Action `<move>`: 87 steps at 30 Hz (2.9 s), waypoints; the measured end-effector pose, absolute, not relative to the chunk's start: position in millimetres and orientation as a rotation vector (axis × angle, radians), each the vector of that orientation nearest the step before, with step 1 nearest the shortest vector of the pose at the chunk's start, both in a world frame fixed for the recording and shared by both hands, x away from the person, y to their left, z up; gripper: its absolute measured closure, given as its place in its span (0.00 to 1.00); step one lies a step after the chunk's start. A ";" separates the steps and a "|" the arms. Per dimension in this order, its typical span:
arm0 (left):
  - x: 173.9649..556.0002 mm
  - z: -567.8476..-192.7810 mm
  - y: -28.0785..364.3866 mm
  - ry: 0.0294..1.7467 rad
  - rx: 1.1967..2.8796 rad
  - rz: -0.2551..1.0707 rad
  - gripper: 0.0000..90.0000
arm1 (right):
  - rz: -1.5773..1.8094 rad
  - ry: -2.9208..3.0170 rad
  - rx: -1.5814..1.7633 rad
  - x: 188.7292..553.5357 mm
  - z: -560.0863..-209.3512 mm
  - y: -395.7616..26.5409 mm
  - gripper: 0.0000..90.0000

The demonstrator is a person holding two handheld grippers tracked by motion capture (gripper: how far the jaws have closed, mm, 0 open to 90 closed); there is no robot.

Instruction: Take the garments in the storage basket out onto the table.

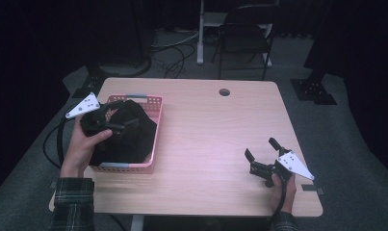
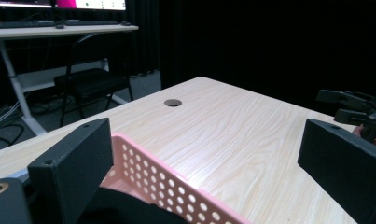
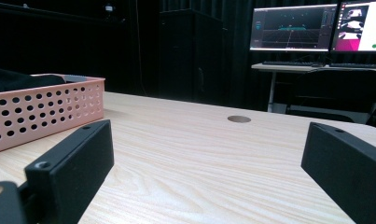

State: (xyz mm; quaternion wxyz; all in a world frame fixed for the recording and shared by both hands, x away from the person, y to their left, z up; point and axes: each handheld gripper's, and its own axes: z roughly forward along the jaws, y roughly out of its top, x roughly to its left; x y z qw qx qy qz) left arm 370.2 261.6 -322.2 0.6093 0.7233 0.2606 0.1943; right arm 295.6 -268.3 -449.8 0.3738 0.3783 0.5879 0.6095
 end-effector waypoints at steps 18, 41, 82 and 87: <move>371.3 -333.2 292.7 0.678 1.679 0.488 0.03 | 1.558 1.505 0.967 295.4 -449.8 -268.0 0.02; 381.1 -354.6 295.7 0.751 1.790 0.513 0.03 | 1.557 1.505 0.969 295.3 -449.8 -267.9 0.02; 397.0 -382.1 270.6 0.827 2.030 0.501 0.03 | 1.557 1.506 0.966 295.4 -449.8 -268.0 0.02; 399.1 -386.9 270.3 0.839 2.039 0.490 0.03 | 1.558 1.506 0.967 295.3 -449.8 -268.0 0.02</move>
